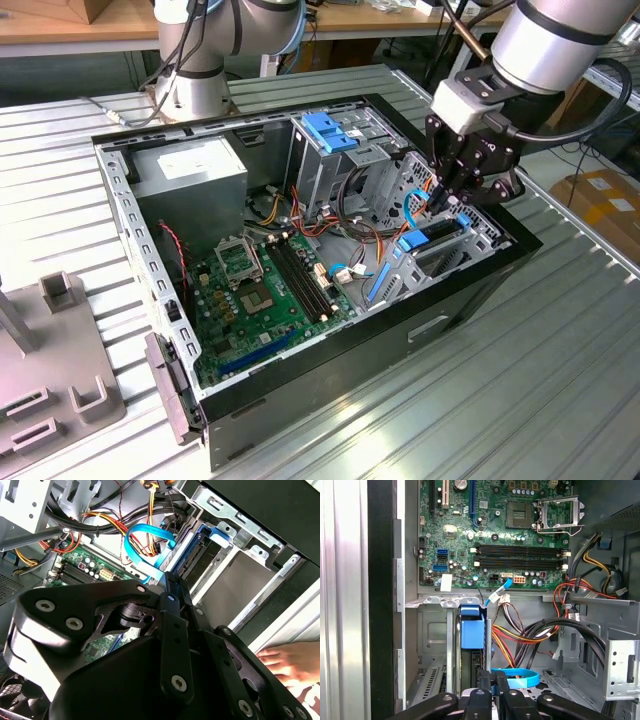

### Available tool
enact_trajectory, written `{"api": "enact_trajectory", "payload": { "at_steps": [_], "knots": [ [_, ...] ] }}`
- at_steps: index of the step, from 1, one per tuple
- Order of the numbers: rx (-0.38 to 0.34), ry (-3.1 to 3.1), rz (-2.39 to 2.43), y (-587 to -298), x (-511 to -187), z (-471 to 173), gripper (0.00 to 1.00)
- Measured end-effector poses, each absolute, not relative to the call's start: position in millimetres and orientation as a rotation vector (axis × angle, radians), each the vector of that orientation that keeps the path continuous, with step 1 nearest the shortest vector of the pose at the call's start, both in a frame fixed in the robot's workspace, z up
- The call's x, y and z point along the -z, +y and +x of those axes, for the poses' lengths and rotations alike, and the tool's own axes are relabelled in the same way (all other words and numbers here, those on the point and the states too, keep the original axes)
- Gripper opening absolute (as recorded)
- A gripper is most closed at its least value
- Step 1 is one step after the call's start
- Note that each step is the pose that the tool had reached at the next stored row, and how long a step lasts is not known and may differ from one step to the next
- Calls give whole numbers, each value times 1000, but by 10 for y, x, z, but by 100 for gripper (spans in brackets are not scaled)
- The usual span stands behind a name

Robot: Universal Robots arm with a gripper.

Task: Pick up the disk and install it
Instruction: 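Insert the first disk wire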

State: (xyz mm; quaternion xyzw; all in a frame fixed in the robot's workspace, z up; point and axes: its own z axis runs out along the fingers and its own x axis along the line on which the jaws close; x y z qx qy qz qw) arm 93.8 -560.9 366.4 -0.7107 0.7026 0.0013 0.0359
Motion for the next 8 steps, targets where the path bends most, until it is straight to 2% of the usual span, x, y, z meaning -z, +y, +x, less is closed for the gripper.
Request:
{"api": "enact_trajectory", "payload": {
  "at_steps": [8],
  "knots": [
    [-4,2158,-2183,-5609,-3638,938,16]
  ]
}}
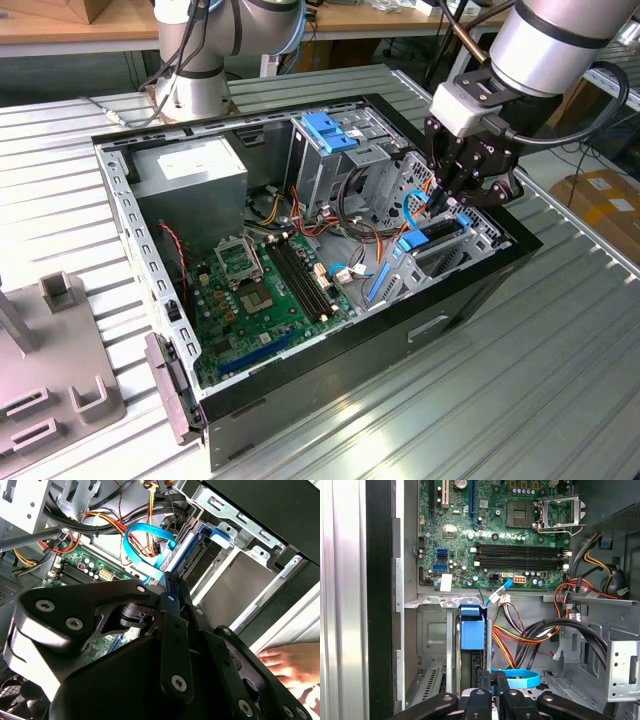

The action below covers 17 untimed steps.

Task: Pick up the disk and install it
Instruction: 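Insert the first disk wire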

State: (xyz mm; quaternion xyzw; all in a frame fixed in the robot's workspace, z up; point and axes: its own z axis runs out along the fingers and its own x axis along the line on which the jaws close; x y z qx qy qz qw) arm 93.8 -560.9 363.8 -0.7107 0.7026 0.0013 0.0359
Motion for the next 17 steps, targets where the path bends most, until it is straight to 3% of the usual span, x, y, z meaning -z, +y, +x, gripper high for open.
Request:
{"api": "enact_trajectory", "payload": {
  "at_steps": [17],
  "knots": [
    [-40,2174,-2126,-5723,-3611,938,16]
  ]
}}
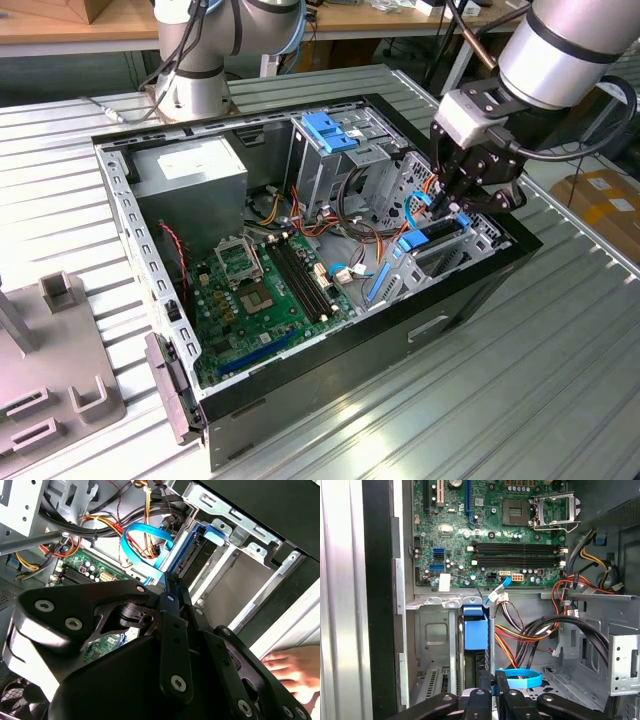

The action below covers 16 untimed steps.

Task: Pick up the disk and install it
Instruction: 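Insert the first disk wire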

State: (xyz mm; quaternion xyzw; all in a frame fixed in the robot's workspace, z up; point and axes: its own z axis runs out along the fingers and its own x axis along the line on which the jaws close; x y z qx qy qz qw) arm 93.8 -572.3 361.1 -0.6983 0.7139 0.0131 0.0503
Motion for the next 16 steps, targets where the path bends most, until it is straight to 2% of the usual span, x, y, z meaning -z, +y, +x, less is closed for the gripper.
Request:
{"api": "enact_trajectory", "payload": {
  "at_steps": [6,9,16],
  "knots": [
    [-65,2156,-2107,-5852,-3592,938,16],
    [-105,2137,-2086,-5883,-3586,937,16],
    [-106,2136,-2085,-5884,-3521,937,16]
  ]
}}
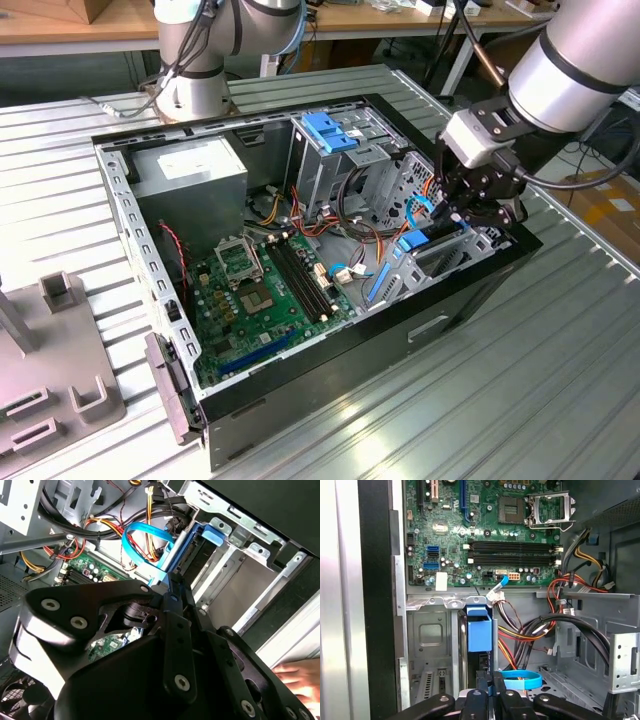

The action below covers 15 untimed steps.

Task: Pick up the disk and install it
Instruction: 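Insert the first disk wire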

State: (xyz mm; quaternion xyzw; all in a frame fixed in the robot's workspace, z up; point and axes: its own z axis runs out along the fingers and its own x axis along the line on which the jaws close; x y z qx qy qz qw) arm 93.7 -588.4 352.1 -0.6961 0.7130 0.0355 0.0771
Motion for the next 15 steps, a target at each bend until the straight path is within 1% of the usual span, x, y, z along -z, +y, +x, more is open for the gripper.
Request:
{"api": "enact_trajectory", "payload": {
  "at_steps": [15],
  "knots": [
    [-108,2109,-2110,-5867,-3503,955,16]
  ]
}}
